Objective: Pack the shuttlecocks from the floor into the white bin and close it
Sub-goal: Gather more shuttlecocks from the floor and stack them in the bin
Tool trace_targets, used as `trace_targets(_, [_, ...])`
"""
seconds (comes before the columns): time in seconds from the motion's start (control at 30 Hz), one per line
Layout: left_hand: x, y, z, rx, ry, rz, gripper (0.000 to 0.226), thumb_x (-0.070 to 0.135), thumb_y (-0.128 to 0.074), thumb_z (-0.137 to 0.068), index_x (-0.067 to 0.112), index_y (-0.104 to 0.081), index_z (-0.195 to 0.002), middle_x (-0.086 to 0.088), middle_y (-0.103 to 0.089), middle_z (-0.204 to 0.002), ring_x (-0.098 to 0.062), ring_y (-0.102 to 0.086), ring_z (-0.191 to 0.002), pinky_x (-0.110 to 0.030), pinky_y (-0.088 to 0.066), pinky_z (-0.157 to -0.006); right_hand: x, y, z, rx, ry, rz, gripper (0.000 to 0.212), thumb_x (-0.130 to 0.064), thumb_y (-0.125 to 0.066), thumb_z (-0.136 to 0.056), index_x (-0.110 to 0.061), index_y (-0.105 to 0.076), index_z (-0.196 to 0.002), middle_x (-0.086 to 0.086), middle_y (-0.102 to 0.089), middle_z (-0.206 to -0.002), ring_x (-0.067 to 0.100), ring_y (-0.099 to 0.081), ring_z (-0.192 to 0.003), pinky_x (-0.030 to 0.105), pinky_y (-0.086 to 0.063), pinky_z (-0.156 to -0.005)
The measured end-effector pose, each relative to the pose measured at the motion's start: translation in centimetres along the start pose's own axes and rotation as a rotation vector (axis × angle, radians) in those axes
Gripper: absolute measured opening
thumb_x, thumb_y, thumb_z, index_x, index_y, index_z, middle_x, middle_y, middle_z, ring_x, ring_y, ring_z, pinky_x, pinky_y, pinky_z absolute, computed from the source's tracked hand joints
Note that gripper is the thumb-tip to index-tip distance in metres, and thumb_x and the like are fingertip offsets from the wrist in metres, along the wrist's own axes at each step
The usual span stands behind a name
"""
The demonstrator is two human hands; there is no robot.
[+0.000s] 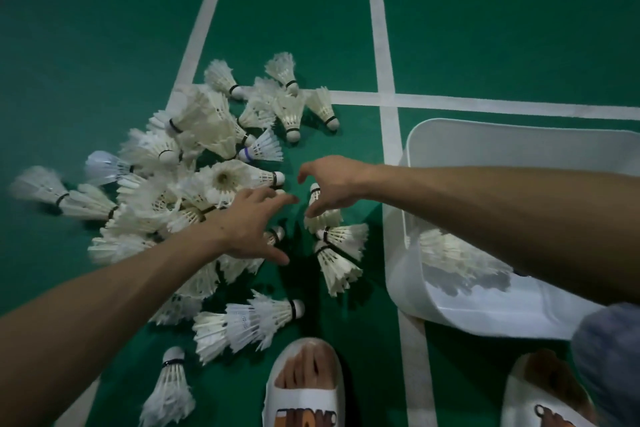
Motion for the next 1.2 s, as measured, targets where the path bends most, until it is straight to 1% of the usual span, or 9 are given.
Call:
trace_targets(0.23, [-2.4, -0.7, -0.5, 0.099, 0.02, 0.006, 0.105, 0.04, -0.08, -0.066, 0.04, -0.014, -0.147, -0.005, -0.013, -0.156, -0.031, -0.011, -0.141, -0.043, -0.021, -0.114, 0.8, -1.7, -2.3, -0.073, -0.063, -0.029, 0.068, -0.043, -0.069, -0.083, -0.018, -0.041, -0.14, 0.007, -0.053, -0.135, 0.027, -0.059, -0.108, 0.037, -0.052, -0.09])
trace_targets(0.33, [-2.5, -1.2, -0.5, 0.077, 0.05, 0.035, 0.104, 0.043, -0.081, -0.063, 0.039, -0.019, -0.146, -0.004, -0.012, -0.155, -0.032, -0.007, -0.14, -0.046, -0.022, -0.113, 0.4, -1.9, -2.3, -0.1, -0.039, 0.069, 0.064, -0.043, -0.064, -0.088, -0.017, -0.04, -0.141, 0.005, -0.053, -0.136, 0.027, -0.053, -0.117, 0.027, -0.045, -0.088])
trace_targets(0.43, [-1.9, -1.2, -0.4, 0.113, 0.065, 0.011, 0.07, 0.039, -0.078, -0.068, 0.03, -0.046, -0.13, -0.005, -0.021, -0.149, -0.032, -0.015, -0.136, -0.044, -0.027, -0.11, 0.1, -2.5, -2.1, -0.167, -0.032, 0.158, 0.058, -0.042, -0.062, -0.09, -0.014, -0.047, -0.139, 0.004, -0.056, -0.134, 0.025, -0.057, -0.113, 0.025, -0.044, -0.08])
trace_targets(0.53, [-1.9, -1.2, -0.3, 0.14, 0.056, 0.016, 0.044, 0.041, -0.072, -0.074, 0.025, -0.061, -0.113, -0.006, -0.029, -0.145, -0.031, -0.021, -0.134, -0.04, -0.024, -0.11, 0.3, -3.3, -2.5, -0.19, -0.049, 0.212, 0.054, -0.046, -0.063, -0.088, -0.011, -0.057, -0.129, 0.005, -0.063, -0.125, 0.025, -0.062, -0.106, 0.032, -0.052, -0.09])
trace_targets(0.63, [-2.1, -1.3, -0.2, 0.117, 0.065, 0.007, 0.046, 0.039, -0.074, -0.071, 0.028, -0.064, -0.115, -0.007, -0.024, -0.15, -0.03, -0.016, -0.138, -0.041, -0.019, -0.113, 0.4, -2.9, -2.6, -0.139, -0.074, 0.139, 0.051, -0.044, -0.065, -0.087, -0.011, -0.06, -0.125, 0.006, -0.064, -0.122, 0.026, -0.062, -0.105, 0.031, -0.053, -0.087])
trace_targets(0.8, [-2.2, 0.0, -0.1, 0.193, 0.051, 0.105, 0.035, 0.032, -0.077, -0.069, 0.03, -0.071, -0.103, -0.003, -0.033, -0.147, -0.023, -0.035, -0.13, -0.029, -0.028, -0.107, 0.8, -1.0, -2.2, -0.025, -0.076, -0.023, 0.048, -0.046, -0.06, -0.089, -0.011, -0.058, -0.122, 0.006, -0.062, -0.122, 0.025, -0.06, -0.104, 0.032, -0.05, -0.084])
trace_targets(0.97, [-1.5, 2.8, 0.9, 0.366, 0.063, 0.378, 0.038, 0.028, -0.083, -0.068, 0.024, -0.07, -0.104, 0.0, -0.04, -0.143, -0.014, -0.047, -0.115, -0.032, -0.041, -0.101, 0.8, 2.0, -0.1, 0.146, -0.01, -0.174, 0.041, -0.045, -0.065, -0.086, -0.017, -0.054, -0.114, 0.005, -0.058, -0.121, 0.018, -0.052, -0.099, 0.029, -0.042, -0.079])
trace_targets(1.13, [-0.3, 6.0, 2.5, 0.473, 0.139, 0.701, 0.039, 0.021, -0.082, -0.068, 0.025, -0.069, -0.104, 0.004, -0.037, -0.149, -0.024, -0.043, -0.127, -0.049, -0.037, -0.107, 1.3, 5.7, 4.0, 0.333, 0.035, -0.419, 0.037, -0.03, -0.069, -0.086, -0.019, -0.051, -0.116, 0.006, -0.052, -0.13, 0.012, -0.05, -0.101, 0.026, -0.041, -0.083])
trace_targets(1.2, [0.4, 7.3, 3.2, 0.516, 0.149, 0.84, 0.039, 0.016, -0.078, -0.069, 0.022, -0.067, -0.107, 0.005, -0.035, -0.15, -0.026, -0.04, -0.13, -0.041, -0.038, -0.101, 1.9, 7.0, 5.9, 0.399, 0.041, -0.542, 0.044, -0.025, -0.071, -0.084, -0.022, -0.048, -0.122, 0.004, -0.048, -0.135, 0.011, -0.045, -0.104, 0.024, -0.037, -0.091])
Point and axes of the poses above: each hand's wrist, its own z-axis away from the middle knuckle, its own y-axis out of the back of the hand, x = y × z, the point moved 4 cm from there along -z, towards the middle knuckle
